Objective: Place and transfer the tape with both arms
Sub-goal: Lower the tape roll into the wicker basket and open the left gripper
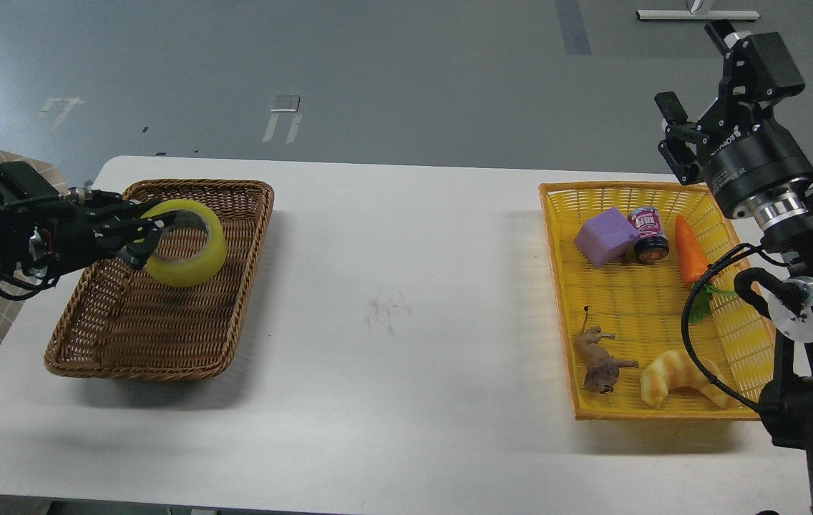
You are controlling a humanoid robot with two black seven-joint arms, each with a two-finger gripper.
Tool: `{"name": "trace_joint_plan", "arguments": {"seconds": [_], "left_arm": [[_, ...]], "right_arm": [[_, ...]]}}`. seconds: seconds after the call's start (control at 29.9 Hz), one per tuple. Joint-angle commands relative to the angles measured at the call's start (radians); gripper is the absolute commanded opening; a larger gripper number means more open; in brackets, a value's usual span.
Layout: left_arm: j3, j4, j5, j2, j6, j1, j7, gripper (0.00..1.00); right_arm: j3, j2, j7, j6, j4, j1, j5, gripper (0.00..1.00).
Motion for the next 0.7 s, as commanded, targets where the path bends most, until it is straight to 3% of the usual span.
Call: {"name": "trace_joint_plan", "arguments": {"seconds": [0.0, 0.07, 0.2, 0.43, 0.67], "left_arm": [[0.000, 0.009, -0.014, -0.005, 0.006, 0.002, 0.000, 0.56], [0.000, 0.015, -0.027, -0.004, 0.008, 0.004, 0.000, 0.75], [-0.002, 0.044, -0.048, -0.004, 0.008, 0.002, 0.000, 0.93], [-0.002, 0.049, -0.155, -0.001, 0.006, 0.001, 0.000, 0.98], [-0.017, -0.012, -0.519, -0.044, -0.002, -0.067, 0.000, 0.98]], "right_arm": [[0.000, 0.000, 0.000, -0.001, -0.001, 0.000, -0.001, 0.99], [0.000, 0.000, 0.000, -0.001, -0.001, 0.001, -0.001, 0.99], [0.002, 0.000, 0.000, -0.001, 0.000, 0.001, -0.001, 0.99], [0.002, 0.000, 0.000, -0.001, -0.001, 0.001, -0.001, 0.99], [-0.002, 0.000, 0.000, -0.001, 0.000, 0.003, -0.001, 1.00]]}}
